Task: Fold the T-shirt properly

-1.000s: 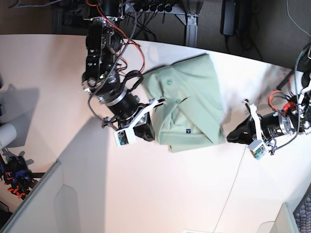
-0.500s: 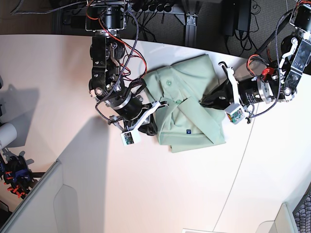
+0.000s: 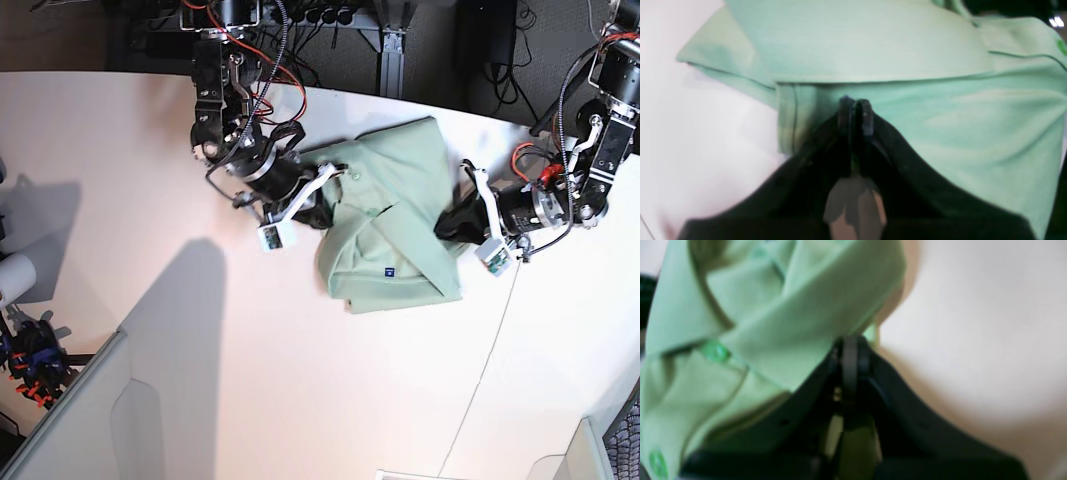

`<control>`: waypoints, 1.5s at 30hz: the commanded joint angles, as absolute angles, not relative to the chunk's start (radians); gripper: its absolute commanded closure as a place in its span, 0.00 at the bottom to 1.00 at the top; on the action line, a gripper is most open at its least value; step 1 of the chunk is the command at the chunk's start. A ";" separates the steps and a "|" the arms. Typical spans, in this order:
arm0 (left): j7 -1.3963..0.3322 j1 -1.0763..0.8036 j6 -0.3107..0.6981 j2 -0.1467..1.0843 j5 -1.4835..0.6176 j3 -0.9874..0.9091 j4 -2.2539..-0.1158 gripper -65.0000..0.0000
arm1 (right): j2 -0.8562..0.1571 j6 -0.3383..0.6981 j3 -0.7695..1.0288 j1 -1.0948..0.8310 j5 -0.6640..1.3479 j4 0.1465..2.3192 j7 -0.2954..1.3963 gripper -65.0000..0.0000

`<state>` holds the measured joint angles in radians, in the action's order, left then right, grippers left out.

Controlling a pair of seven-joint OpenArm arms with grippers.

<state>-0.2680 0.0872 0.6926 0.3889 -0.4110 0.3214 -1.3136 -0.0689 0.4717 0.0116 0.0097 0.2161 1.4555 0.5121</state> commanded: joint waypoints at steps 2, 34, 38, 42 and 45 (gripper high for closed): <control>-0.231 0.142 0.698 0.396 -0.421 0.339 -1.300 0.95 | -0.068 0.476 0.013 0.005 0.233 1.485 0.501 1.00; -0.332 0.156 0.698 0.514 -0.558 0.240 -1.449 0.95 | -0.092 0.476 0.086 -0.081 0.176 1.668 0.531 1.00; -0.380 -0.028 0.698 0.578 -0.618 0.126 -1.641 0.95 | -0.100 0.476 0.153 -0.133 0.212 1.778 0.578 1.00; -0.441 -0.226 0.698 0.605 -0.713 -0.019 -1.779 0.95 | -0.099 0.476 0.215 -0.253 0.253 1.885 0.582 1.00; -0.519 -0.379 0.698 0.604 -0.812 -0.134 -1.859 0.95 | -0.099 0.476 0.247 -0.381 0.255 1.946 0.585 1.00</control>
